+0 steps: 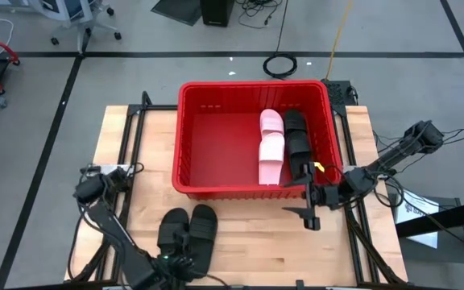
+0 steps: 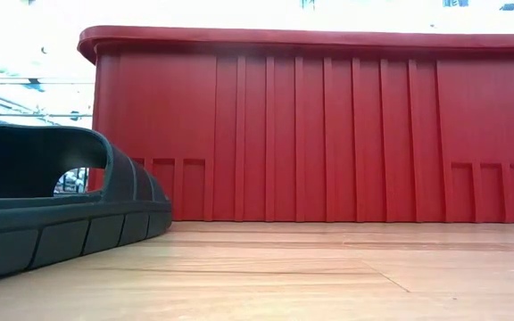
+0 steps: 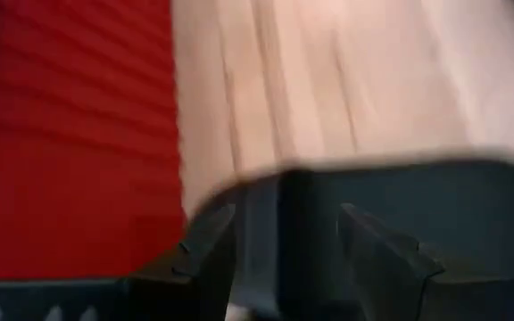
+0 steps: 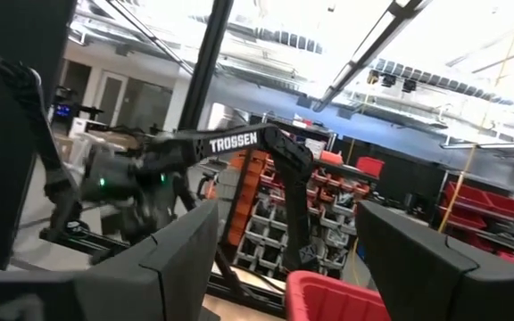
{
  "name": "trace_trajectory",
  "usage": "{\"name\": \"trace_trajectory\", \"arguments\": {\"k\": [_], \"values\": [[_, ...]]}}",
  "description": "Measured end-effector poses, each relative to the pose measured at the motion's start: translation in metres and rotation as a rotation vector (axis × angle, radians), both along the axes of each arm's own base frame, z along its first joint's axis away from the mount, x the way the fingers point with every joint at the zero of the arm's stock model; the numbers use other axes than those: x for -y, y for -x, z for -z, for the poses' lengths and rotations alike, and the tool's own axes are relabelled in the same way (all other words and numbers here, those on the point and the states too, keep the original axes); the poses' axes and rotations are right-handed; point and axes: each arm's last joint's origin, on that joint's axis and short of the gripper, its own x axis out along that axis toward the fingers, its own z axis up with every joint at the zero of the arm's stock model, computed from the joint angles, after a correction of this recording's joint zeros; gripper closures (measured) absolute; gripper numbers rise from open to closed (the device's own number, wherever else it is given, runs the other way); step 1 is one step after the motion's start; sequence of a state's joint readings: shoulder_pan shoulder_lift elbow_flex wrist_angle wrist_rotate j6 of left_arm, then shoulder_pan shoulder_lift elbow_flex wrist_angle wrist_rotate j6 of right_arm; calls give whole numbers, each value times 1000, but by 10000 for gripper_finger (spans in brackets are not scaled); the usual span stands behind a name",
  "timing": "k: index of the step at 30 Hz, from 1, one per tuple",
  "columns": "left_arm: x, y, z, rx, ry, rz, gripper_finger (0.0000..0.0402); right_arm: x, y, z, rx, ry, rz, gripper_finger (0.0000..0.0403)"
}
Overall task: Pick and place slides into bin
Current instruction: Put the black slipper into the red container
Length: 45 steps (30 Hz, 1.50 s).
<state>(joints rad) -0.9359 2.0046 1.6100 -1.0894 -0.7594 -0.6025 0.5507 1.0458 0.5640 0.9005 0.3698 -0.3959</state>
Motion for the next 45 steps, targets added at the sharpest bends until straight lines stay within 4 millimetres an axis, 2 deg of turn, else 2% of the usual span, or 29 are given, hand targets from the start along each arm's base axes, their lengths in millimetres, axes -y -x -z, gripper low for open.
{"name": "trace_trajectory", "arguments": {"k": [4,7,10,16,24,35,45], "values": [[-8,0,19,-114,-50,-89,204,-3,1,0,0,0,-13,149],[-18,0,25,-202,-61,-179,204,-3,2,0,0,0,-14,149],[-24,-3,25,-205,-68,-219,204,-3,2,0,0,-1,-11,149],[-30,-14,25,-208,-61,-210,204,-2,1,2,-20,-15,9,149],[-38,-33,36,-217,-52,-119,204,-3,0,4,-57,-59,-13,149],[-68,-45,59,-286,-39,-189,204,-4,-1,9,-109,-97,-30,149],[-83,-60,61,-284,-34,-200,204,-5,-2,15,-166,-136,-43,149]]}}
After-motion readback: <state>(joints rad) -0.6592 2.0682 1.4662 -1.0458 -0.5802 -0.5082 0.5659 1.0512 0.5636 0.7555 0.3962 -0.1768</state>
